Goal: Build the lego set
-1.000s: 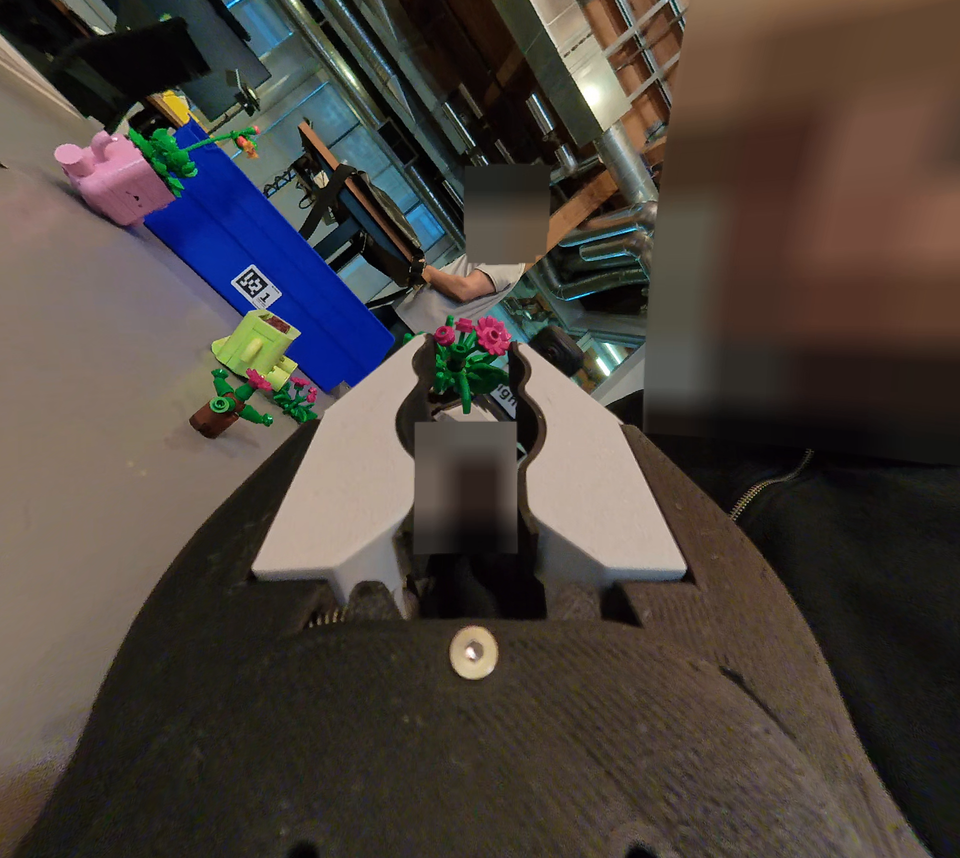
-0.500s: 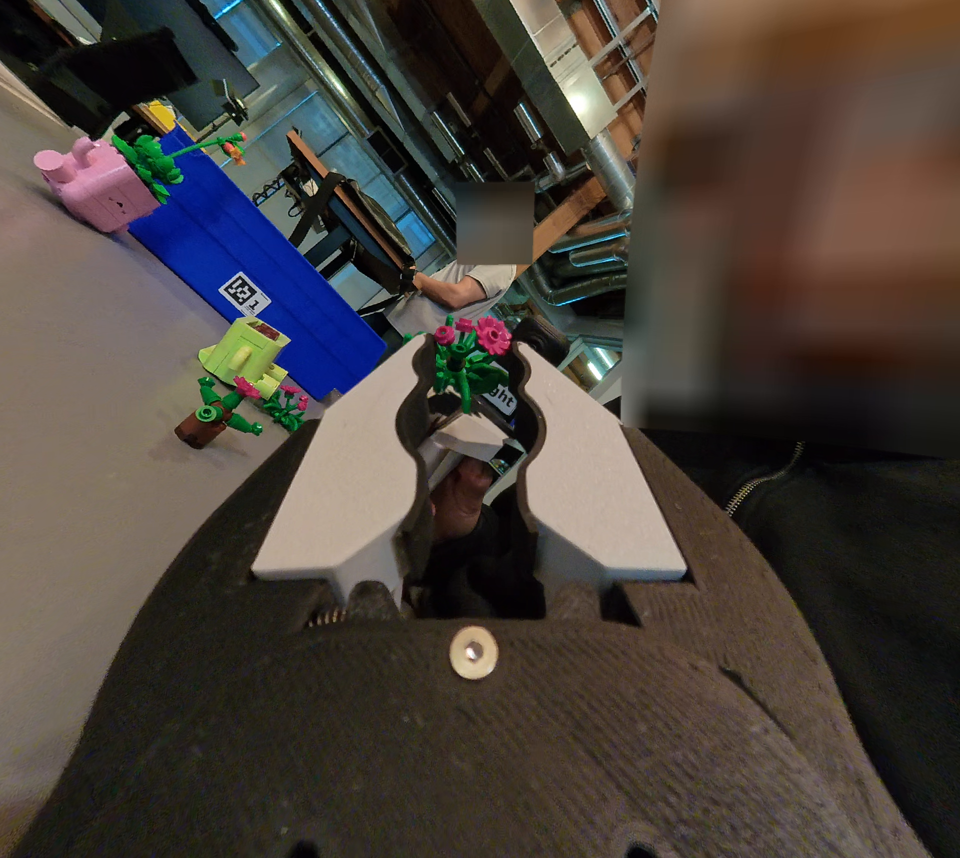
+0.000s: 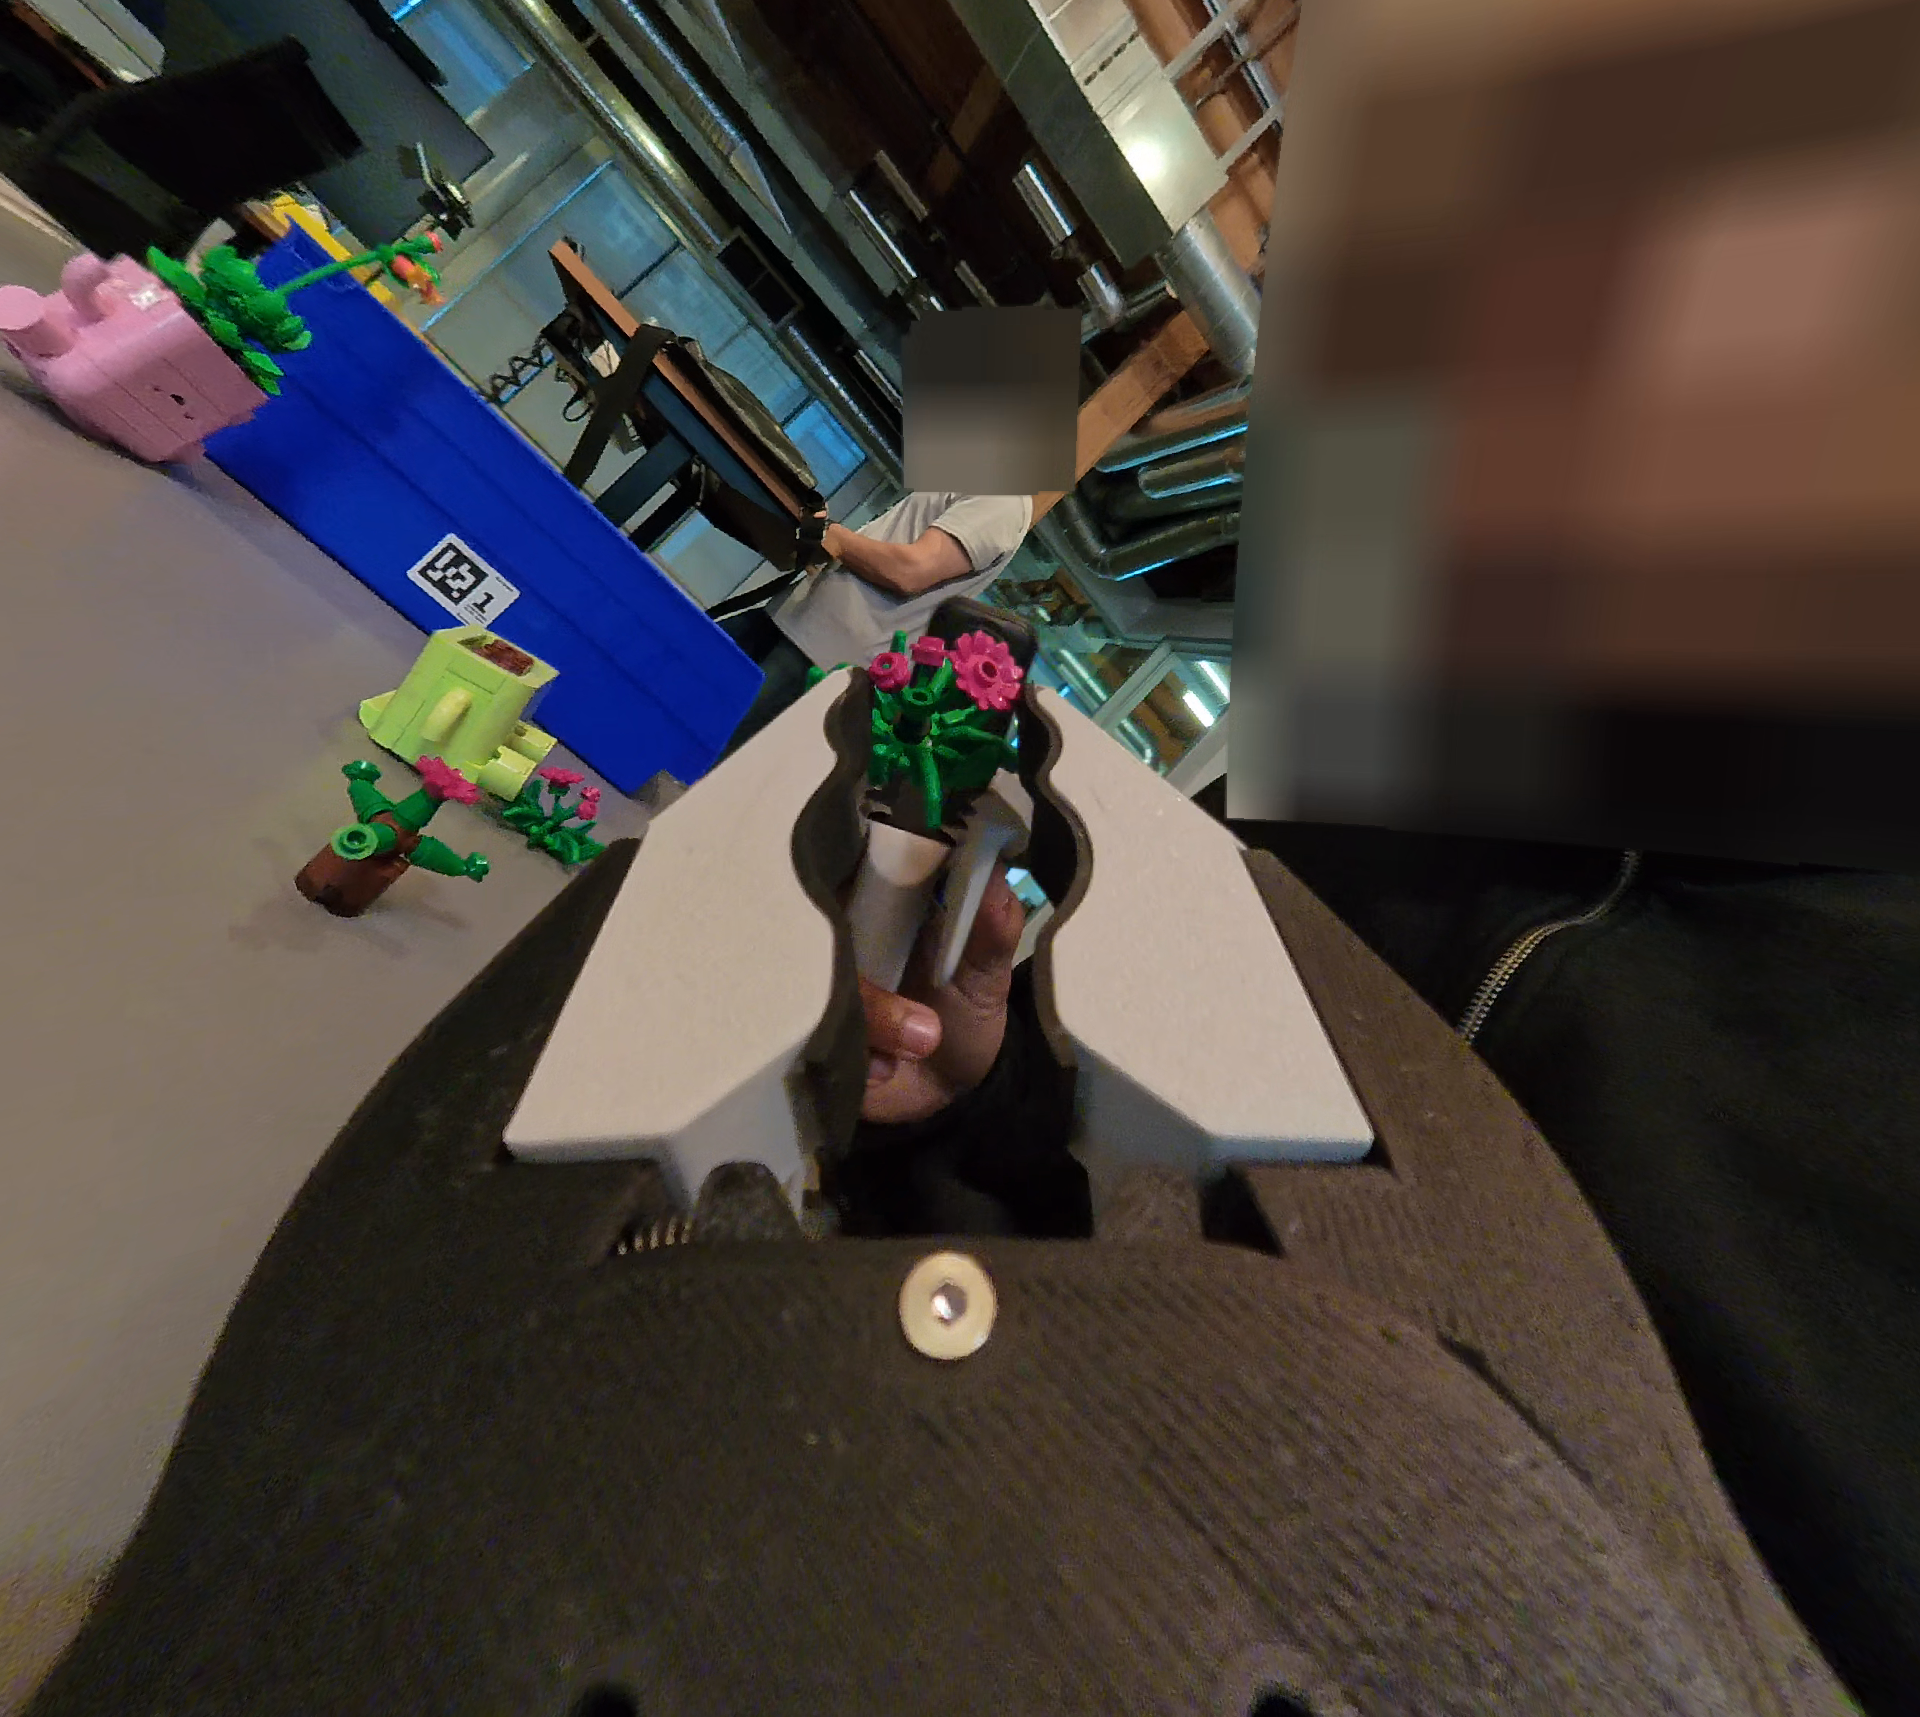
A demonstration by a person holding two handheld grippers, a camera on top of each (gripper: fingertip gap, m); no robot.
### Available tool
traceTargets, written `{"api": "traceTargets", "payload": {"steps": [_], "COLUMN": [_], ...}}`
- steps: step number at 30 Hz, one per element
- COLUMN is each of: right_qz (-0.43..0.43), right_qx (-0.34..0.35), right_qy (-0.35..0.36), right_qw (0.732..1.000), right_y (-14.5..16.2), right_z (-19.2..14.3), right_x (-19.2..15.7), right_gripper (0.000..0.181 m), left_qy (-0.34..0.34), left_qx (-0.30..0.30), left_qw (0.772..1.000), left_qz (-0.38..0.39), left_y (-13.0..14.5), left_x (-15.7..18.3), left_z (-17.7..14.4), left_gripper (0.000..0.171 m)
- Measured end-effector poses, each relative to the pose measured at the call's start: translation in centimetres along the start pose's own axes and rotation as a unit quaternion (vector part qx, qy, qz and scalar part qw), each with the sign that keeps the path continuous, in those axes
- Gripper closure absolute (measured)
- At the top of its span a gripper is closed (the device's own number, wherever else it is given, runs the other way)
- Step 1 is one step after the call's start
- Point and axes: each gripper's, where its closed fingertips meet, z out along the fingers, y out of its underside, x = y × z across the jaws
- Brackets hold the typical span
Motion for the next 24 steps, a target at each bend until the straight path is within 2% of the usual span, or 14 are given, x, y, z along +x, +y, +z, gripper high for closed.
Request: {"api": "traceTargets", "payload": {"steps": [3,6,15,19,24], "right_qz": [0.11,0.167,0.244,0.277,0.294], "right_qx": [0.013,0.018,0.034,0.044,0.034], "right_qy": [-0.032,-0.053,-0.104,-0.132,-0.131], "right_qw": [0.993,0.984,0.964,0.951,0.946], "right_y": [-0.1,0.0,-0.4,-0.8,-0.5], "right_z": [-0.1,-0.1,-0.3,-0.5,-0.6], "right_x": [0.4,0.7,0.3,0.1,0.5], "right_gripper": [0.156,0.156,0.157,0.154,0.158], "left_qy": [-0.011,-0.025,-0.068,-0.101,-0.133], "left_qx": [-0.005,-0.004,-0.029,-0.057,-0.087], "left_qw": [1.0,0.999,0.99,0.977,0.958], "left_qz": [0.025,0.045,0.12,0.18,0.238], "left_y": [0.1,0.1,0.5,1.1,1.6], "left_x": [0.1,0.0,0.0,0.0,-0.3], "left_z": [0.1,0.1,0.3,0.7,0.8], "left_gripper": [0.148,0.148,0.148,0.147,0.147]}}
